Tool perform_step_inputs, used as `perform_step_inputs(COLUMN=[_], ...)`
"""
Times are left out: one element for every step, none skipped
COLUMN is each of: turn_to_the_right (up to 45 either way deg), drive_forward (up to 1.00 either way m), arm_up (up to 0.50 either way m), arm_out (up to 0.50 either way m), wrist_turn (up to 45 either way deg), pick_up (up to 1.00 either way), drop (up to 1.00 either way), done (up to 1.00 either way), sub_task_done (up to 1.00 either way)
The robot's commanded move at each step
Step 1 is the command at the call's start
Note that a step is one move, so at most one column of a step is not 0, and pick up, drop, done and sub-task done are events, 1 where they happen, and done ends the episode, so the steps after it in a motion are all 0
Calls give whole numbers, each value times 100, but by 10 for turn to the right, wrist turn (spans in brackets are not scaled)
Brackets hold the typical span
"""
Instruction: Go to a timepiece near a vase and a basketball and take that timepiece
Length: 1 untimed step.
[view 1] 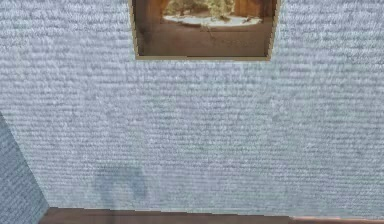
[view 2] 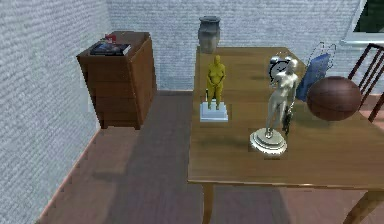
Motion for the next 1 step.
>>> perform_step_inputs(turn_to_the_right=[120], drive_forward=[0], arm_up=[0], arm_out=[0], wrist_turn=[0], pick_up=[0], drop=[0], done=[0], sub_task_done=[0])
